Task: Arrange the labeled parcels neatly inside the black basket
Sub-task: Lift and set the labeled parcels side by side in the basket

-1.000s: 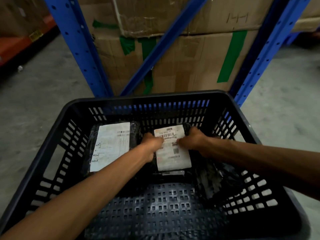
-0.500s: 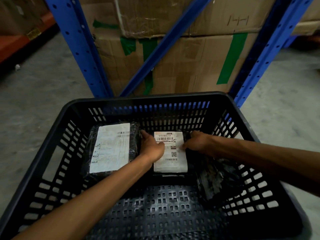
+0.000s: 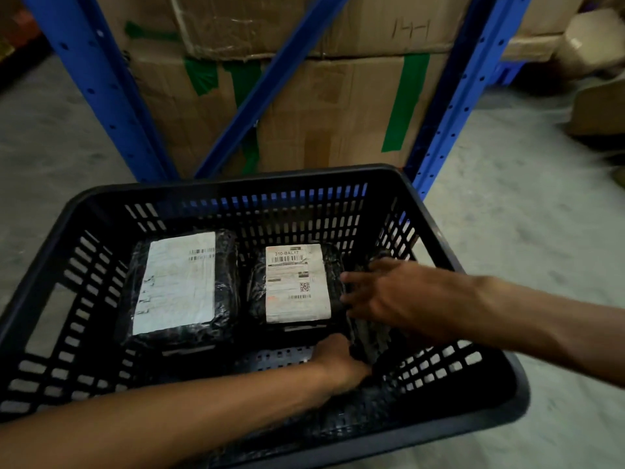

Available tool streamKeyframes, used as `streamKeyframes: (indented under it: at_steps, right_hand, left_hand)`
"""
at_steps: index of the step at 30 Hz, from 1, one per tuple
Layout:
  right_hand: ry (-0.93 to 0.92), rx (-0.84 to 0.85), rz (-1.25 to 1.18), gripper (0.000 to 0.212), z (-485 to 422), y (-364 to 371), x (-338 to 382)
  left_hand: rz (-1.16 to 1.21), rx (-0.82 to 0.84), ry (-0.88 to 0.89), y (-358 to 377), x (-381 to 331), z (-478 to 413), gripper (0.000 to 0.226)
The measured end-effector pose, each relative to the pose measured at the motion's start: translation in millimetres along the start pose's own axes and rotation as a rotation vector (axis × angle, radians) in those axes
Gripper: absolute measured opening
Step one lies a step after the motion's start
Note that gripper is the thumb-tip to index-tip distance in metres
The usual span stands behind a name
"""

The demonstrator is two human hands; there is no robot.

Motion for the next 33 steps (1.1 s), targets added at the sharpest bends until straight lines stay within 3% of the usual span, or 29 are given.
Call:
streamKeyframes:
  at_steps: [2, 5, 10, 13, 16, 19, 21, 23, 25, 27, 29, 31, 33]
  right_hand:
    - [-0.007, -0.01, 0.09, 0.038, -17.5, 22.2, 9.4]
    - [0.031, -0.019, 0.13, 0.029, -27.3, 44.0, 11.6]
    - [-0.007, -0.008, 0.113, 0.02, -23.9, 43.3, 13.4]
    - [-0.032, 0.061, -0.019, 0.016, -12.5, 21.9, 2.3]
    - [0.033, 0.067, -0.336, 0.035, -3.0, -3.3, -16.4]
    - [0.079, -0.007, -0.762, 0.048, 1.7, -29.2, -41.2]
    - [0.162, -0.083, -1.157, 0.043, 2.2, -39.6, -58.6]
    - [0.289, -0.086, -1.717, 0.037, -3.4, -35.5, -67.8]
    - [0.395, -0.051, -2.116, 0.039, -18.1, -25.6, -67.7]
    - [0.475, -0.024, -2.294, 0.046, -34.8, -22.0, -59.5]
    - [0.442, -0.014, -2.361, 0.053, -49.1, -26.6, -51.3]
    - [0.408, -0.066, -2.325, 0.052, -61.2, -31.5, -46.9]
    - [0.541, -0.163, -2.242, 0.05, -70.4, -28.3, -47.6]
  left_hand:
    - [0.04, -0.037, -0.034, 19.7, 9.6, -14.9, 0.035]
    - [0.12, -0.106, -0.023, 35.4, 17.3, -21.1, 0.049]
    - [0.055, -0.18, 0.025, 32.6, 22.7, -26.8, 0.038]
    - [-0.03, -0.083, 0.088, 18.0, 19.2, -19.2, 0.038]
    - [-0.137, 0.035, 0.224, -23.6, 15.5, 6.7, 0.036]
    - [-0.057, 0.122, 0.344, -81.1, 11.3, 50.4, 0.042]
    - [0.159, 0.043, 0.354, -117.8, 9.3, 80.2, 0.049]
    - [0.54, -0.048, 0.3, -147.6, 15.9, 95.1, 0.042]
    - [0.828, -0.098, 0.283, -166.8, 18.8, 101.3, 0.036]
    - [0.842, -0.198, 0.295, -172.1, 17.3, 98.0, 0.034]
    - [0.784, -0.339, 0.239, -168.0, 15.8, 85.6, 0.035]
    - [0.751, -0.449, 0.179, -164.0, 16.0, 71.1, 0.033]
    - [0.661, -0.534, 0.164, -164.9, 14.5, 57.5, 0.031]
Point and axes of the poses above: each hand's wrist, its own z-axis away from the middle knuckle, its own y-axis out of the palm, x = y × z, the point moved 2 cm from there along -z, towards the middle knuckle, and after that the axes turned 6 degrees about y, right-handed, at the moved point
